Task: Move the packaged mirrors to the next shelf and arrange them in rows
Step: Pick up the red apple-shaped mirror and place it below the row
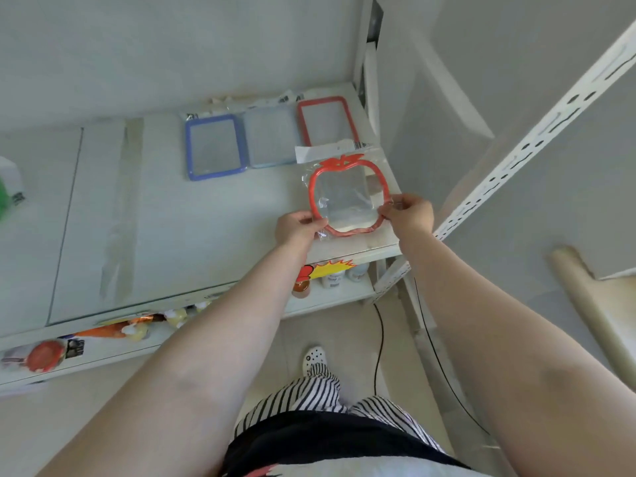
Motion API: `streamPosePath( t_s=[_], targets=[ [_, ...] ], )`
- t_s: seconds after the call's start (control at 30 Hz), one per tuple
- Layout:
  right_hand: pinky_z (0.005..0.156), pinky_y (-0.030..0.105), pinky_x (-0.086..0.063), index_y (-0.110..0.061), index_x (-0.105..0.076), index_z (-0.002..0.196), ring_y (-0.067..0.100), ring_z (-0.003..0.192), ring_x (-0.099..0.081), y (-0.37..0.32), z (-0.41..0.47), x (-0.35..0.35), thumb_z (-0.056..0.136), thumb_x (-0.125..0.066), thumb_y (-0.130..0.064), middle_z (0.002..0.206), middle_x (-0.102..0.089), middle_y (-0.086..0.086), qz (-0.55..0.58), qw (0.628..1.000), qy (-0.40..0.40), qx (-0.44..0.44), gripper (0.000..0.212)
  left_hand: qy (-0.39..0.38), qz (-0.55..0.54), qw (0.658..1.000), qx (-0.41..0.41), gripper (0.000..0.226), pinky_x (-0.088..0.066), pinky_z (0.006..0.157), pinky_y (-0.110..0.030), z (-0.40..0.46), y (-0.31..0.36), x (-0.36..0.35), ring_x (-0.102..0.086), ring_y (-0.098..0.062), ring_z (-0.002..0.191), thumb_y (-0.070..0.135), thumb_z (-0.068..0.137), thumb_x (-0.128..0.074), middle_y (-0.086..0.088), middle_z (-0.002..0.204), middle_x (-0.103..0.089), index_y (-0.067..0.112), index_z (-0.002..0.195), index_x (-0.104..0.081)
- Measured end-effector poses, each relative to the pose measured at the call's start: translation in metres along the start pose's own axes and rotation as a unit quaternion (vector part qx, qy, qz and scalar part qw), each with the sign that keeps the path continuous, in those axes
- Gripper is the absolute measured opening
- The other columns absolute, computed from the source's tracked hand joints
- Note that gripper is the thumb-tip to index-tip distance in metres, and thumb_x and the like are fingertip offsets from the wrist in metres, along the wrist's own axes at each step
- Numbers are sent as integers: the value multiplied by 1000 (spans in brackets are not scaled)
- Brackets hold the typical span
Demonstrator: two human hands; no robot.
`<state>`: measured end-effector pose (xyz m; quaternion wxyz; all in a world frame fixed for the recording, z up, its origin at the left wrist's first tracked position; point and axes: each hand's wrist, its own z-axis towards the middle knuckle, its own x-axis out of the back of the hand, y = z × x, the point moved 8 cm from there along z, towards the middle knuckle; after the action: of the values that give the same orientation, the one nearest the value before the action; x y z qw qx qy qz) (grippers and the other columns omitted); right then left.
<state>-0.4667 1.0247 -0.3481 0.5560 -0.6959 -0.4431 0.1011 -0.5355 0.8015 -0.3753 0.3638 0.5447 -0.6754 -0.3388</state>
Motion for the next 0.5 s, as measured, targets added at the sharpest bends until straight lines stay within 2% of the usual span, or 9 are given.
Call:
streamPosePath(
  t_s=[0.07,0.13,0.2,0.23,0.3,0.37,0.43,0.5],
  targets=[
    [56,19,-44,-15,-69,95,14,66,-57,-4,14,-6,79,-71,-5,78,-64,-1,-4,1000,-11,2,19,13,-8,1000,6,19,-55,85,-35,7,4,-2,-61,-24,76,3,77,-73,-11,84,-66,4,96,-69],
    [52,18,-44,-16,-66,97,14,60,-52,-5,25,-11,80,-70,-5,76,-62,-2,-12,999,-40,-19,21,15,-31,999,23,15,-57,74,-26,12,5,-2,-64,-20,69,0,79,-71,-9,75,-67,7,91,-65],
    [64,25,-50,-12,-64,104,18,66,-55,-5,35,-18,78,-73,-4,83,-64,5,-26,994,-95,-40,29,-2,-52,998,44,14,-55,59,-13,15,8,-3,-64,-13,58,-3,82,-68,-3,62,-66,6,91,-62],
    [66,27,-50,-9,-64,106,19,66,-57,-6,38,-22,77,-74,-3,80,-64,7,-25,991,-126,-49,31,-9,-54,997,53,16,-53,55,-10,17,9,-1,-62,-12,59,-3,82,-67,-3,64,-64,5,95,-63],
    [56,23,-48,-7,-65,96,13,53,-59,-15,45,-28,80,-72,-1,60,-65,2,2,986,-160,-55,19,-13,-51,996,72,14,-53,52,-8,22,9,4,-60,-13,64,-4,82,-66,-5,71,-61,2,95,-63],
    [49,20,-40,-13,-63,81,8,47,-57,-25,56,-34,84,-68,-10,49,-64,-5,44,983,-162,-70,7,-9,-40,996,84,10,-52,51,-9,24,7,8,-59,-13,64,-6,82,-66,-6,73,-60,3,79,-61],
    [53,23,-38,-15,-60,74,12,53,-54,-34,71,-42,87,-66,-20,57,-65,-3,72,982,-155,-75,15,-20,-35,995,96,18,-52,50,-9,23,2,6,-63,-10,56,-6,83,-65,-6,74,-60,8,72,-59],
    [54,24,-40,-15,-60,73,14,55,-53,-39,84,-50,88,-65,-21,65,-63,1,72,984,-150,-65,17,-30,-34,993,109,17,-53,50,-8,21,-3,2,-63,-4,48,-4,83,-65,-5,74,-61,8,73,-60]
  ],
)
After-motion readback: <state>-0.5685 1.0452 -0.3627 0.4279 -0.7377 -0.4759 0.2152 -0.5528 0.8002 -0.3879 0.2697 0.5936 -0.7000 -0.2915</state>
